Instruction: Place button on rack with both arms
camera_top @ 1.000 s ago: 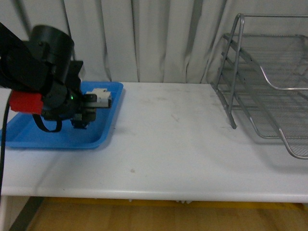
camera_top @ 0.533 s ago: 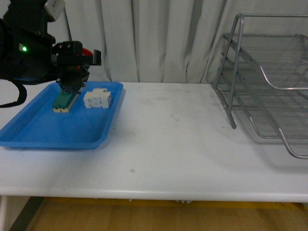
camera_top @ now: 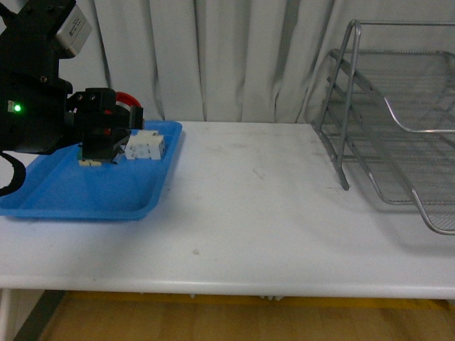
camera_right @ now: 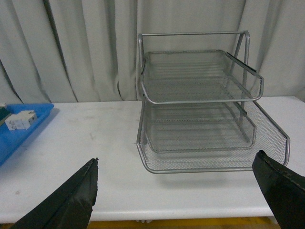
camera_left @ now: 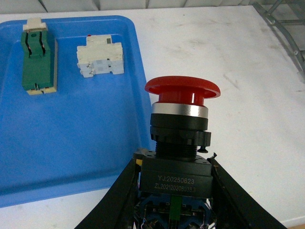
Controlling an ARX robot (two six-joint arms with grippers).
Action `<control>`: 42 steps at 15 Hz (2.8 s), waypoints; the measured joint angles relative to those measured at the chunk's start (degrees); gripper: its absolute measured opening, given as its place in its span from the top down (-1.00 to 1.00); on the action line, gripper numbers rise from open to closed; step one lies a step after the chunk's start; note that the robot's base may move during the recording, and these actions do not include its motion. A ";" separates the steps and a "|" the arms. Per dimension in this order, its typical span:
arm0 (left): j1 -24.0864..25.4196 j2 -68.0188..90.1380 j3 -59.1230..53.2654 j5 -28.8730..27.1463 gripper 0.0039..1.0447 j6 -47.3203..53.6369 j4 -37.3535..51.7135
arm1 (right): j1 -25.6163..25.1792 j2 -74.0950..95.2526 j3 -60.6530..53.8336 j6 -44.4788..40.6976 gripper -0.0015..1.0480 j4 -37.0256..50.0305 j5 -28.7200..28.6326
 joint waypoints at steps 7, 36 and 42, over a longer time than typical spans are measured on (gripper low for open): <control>0.52 -0.68 -1.44 0.59 0.32 0.15 -0.02 | 0.00 0.00 0.00 0.00 -0.87 0.00 0.00; -19.15 9.90 13.99 -4.15 0.32 0.94 -7.74 | 0.00 0.00 0.00 0.00 -0.87 0.00 0.02; -24.00 22.47 30.03 -5.97 0.32 1.55 -17.84 | 0.00 0.00 0.00 0.00 -0.87 -0.02 0.02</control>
